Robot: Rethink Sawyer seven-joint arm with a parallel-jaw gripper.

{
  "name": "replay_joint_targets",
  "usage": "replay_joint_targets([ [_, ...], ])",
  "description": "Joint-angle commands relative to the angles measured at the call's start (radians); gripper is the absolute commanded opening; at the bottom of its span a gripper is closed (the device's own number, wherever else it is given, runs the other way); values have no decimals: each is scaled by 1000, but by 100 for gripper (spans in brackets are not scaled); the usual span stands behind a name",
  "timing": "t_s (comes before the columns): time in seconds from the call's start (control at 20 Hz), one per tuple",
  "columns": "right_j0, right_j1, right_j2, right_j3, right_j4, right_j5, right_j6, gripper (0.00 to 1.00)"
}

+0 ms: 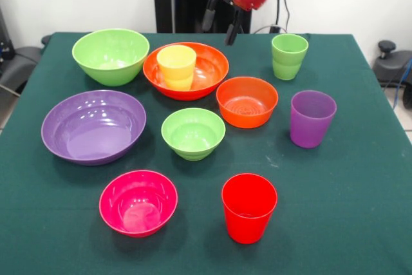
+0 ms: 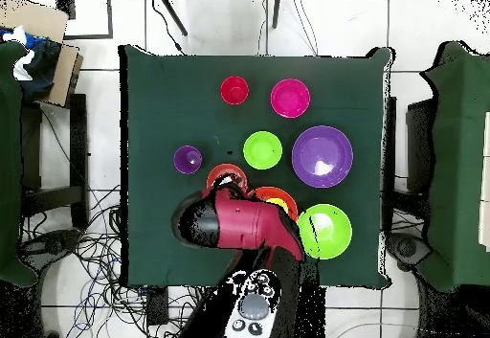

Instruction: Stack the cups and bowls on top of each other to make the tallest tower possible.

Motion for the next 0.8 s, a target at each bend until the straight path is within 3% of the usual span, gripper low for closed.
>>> replay_joint_targets([
  [0.05,17,85,56,-89,47,-6,118,100],
  [0.55,-4,113,46,-127,63,-33,99,100],
  [0.8,-8,120,38,-167,68,0,89,100],
])
